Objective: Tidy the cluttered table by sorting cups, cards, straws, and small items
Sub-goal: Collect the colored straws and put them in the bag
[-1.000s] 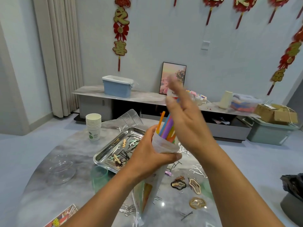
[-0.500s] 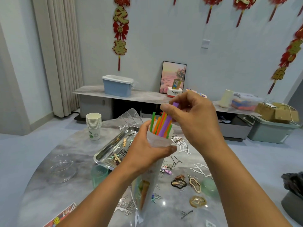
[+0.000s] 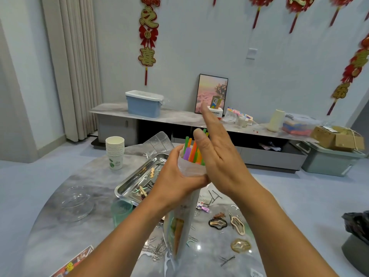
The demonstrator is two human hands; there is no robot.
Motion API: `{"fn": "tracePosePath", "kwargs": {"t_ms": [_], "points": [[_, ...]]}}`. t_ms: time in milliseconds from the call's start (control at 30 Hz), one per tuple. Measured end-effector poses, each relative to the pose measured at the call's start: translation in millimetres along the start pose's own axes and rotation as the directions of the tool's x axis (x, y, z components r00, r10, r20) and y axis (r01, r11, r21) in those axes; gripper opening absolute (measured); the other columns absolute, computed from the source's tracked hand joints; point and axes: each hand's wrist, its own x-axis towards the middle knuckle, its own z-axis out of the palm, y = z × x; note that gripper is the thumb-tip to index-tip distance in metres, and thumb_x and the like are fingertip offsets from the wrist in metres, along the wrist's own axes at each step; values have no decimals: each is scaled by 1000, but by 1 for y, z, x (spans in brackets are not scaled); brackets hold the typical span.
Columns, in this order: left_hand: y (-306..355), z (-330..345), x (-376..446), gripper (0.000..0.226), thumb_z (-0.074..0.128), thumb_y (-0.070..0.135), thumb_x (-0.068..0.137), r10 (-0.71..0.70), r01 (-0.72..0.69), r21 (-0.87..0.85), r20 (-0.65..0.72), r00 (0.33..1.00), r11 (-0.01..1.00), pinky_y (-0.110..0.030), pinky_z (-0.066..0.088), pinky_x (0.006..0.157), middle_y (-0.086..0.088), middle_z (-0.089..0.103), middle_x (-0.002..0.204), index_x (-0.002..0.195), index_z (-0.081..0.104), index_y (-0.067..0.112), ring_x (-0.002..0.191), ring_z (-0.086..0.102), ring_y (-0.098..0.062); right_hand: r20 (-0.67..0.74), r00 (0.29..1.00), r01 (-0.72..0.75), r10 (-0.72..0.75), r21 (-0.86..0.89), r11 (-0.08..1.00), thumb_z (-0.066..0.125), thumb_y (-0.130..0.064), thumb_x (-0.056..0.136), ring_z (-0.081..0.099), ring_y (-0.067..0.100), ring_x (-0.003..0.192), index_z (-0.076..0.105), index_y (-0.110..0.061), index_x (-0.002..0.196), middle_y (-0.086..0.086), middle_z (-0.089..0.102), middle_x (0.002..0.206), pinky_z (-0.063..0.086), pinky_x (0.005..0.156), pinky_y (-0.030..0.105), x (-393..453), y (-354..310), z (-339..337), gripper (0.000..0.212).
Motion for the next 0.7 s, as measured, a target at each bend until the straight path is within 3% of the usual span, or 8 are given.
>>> {"fn": "tracePosePath", "kwargs": {"t_ms": [133,233,300,367,433,533,633,700], "points": [[0,-1,0,57,81,-2,77,31,-31,73,-2,1000,997,-23,55,76,-2,73,107,123,52,11,100,71,-11,298,953,-17,55,-128,992,30,-38,111,43,4,135,58,-27,131,-11,54,145,24,122,40,-4,3,9,36],[1,-2,-1,63,81,-5,75,20,-19,70,-7,1000,997,-23,56,74,-11,72,106,125,49,16,96,71,-13,44,999,-1,1,4,1000,44,-35,108,33,-5,143,35,-33,155,-14,39,158,25,119,20,-6,3,14,48],[1,-4,2,67,85,4,71,-8,9,24,-37,999,1000,-27,57,74,-6,73,105,124,49,23,95,72,-14,-83,989,114,-121,-82,990,48,-31,107,43,-2,139,45,-30,151,-13,49,152,29,119,23,-4,3,13,44],[1,-7,2,69,86,15,70,6,-3,36,-84,996,999,-28,57,77,0,72,107,127,48,22,97,71,-9,49,982,186,-180,-238,953,46,-33,106,61,8,115,69,-26,120,-10,69,123,34,119,38,-3,6,17,27],[3,-7,2,74,81,31,66,-7,10,22,-117,993,1000,-32,58,80,3,72,109,131,46,26,100,71,-13,148,979,175,-139,-271,946,42,-40,106,63,11,102,71,-24,99,-11,71,106,36,115,42,-8,7,22,33],[6,-8,1,71,80,42,61,-2,6,24,-149,989,1000,-30,59,76,8,72,104,124,48,35,94,71,-9,-43,983,166,-176,-175,970,51,-43,103,59,4,121,71,-23,123,-11,66,129,47,105,30,-10,6,26,35],[9,-9,3,78,80,40,62,-18,21,23,-137,990,1000,-44,60,84,1,74,106,132,45,33,97,72,-15,-13,989,137,-145,-238,961,44,-56,99,65,8,97,75,-23,101,-9,72,103,53,83,35,-9,3,23,45],[7,-10,2,74,84,29,67,-28,31,20,-138,990,999,-45,60,85,-1,73,108,131,46,34,97,72,-16,-34,989,133,-144,-231,964,47,-52,100,66,9,95,76,-25,99,-9,73,100,53,83,35,-10,4,23,39]]}}
